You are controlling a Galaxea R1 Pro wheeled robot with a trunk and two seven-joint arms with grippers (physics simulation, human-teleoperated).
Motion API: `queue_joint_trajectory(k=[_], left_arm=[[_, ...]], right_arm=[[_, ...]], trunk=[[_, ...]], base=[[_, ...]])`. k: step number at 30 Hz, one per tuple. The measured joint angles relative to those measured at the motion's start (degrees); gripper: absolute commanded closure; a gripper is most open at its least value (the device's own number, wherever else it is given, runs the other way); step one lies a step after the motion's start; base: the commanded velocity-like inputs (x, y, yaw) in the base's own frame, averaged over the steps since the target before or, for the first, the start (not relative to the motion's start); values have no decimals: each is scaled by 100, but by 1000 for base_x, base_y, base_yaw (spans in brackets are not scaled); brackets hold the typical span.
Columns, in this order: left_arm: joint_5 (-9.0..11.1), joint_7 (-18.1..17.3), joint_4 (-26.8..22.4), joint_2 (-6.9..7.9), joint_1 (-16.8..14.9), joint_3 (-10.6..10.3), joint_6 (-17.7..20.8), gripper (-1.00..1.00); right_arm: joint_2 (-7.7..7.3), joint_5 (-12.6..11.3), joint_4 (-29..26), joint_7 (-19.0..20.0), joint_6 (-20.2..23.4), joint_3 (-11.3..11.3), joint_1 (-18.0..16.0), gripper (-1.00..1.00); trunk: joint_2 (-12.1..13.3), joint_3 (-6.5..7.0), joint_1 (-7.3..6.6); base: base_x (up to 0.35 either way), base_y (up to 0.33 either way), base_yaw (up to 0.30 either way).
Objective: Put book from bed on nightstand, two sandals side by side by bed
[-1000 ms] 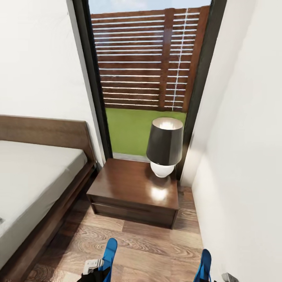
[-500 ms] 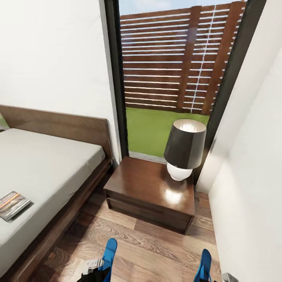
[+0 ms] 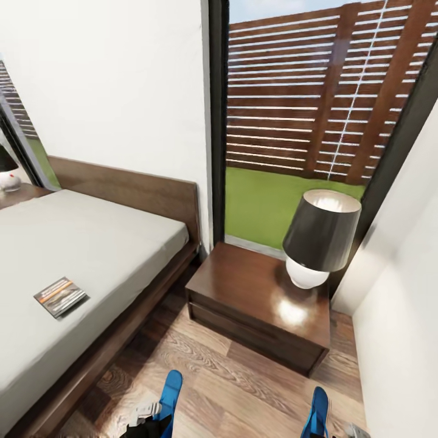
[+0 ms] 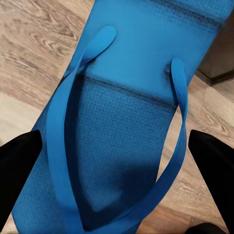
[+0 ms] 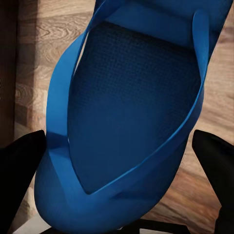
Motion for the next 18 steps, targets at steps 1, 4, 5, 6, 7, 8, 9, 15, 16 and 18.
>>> queue_joint_trajectory(k=[1, 4, 5, 6, 7, 8, 9, 15, 16, 18], left_arm=[[0, 0, 0, 0, 0, 0, 0, 100], [0, 0, 0, -1, 0, 0, 0, 100], [-1, 0, 0, -1, 0, -1, 0, 100], [-1, 0, 0, -1, 0, -1, 0, 100], [-1, 0, 0, -1, 0, -1, 0, 100], [-1, 0, 0, -1, 0, -1, 0, 100], [-1, 0, 0, -1, 0, -1, 0, 100], [-2, 0, 0, -1, 0, -1, 0, 100], [-2, 0, 2, -1, 0, -1, 0, 100], [-1, 0, 1, -1, 0, -1, -1, 100]], right_arm=[[0, 0, -2, 0, 1, 1, 2, 100], [0, 0, -1, 0, -3, 0, 0, 100], [0, 0, 0, 0, -1, 1, 1, 100], [0, 0, 0, 0, -1, 0, 0, 100], [0, 0, 0, 0, -2, 0, 0, 100], [0, 0, 0, 0, -4, 1, 1, 100], [0, 0, 0, 0, -2, 0, 0, 100], [0, -1, 0, 0, 1, 0, 0, 100], [0, -1, -1, 0, 0, 0, 0, 100], [0, 0, -2, 0, -2, 1, 1, 100]], trunk=[[0, 0, 0], [0, 0, 0], [0, 0, 0], [0, 0, 0], [0, 0, 0], [0, 0, 0], [0, 0, 0], [0, 0, 0], [0, 0, 0], [0, 0, 0]], base=[[0, 0, 293], [0, 0, 293], [0, 0, 293], [0, 0, 293], [0, 0, 293], [0, 0, 293], [0, 0, 293], [0, 0, 293], [0, 0, 293], [0, 0, 293]])
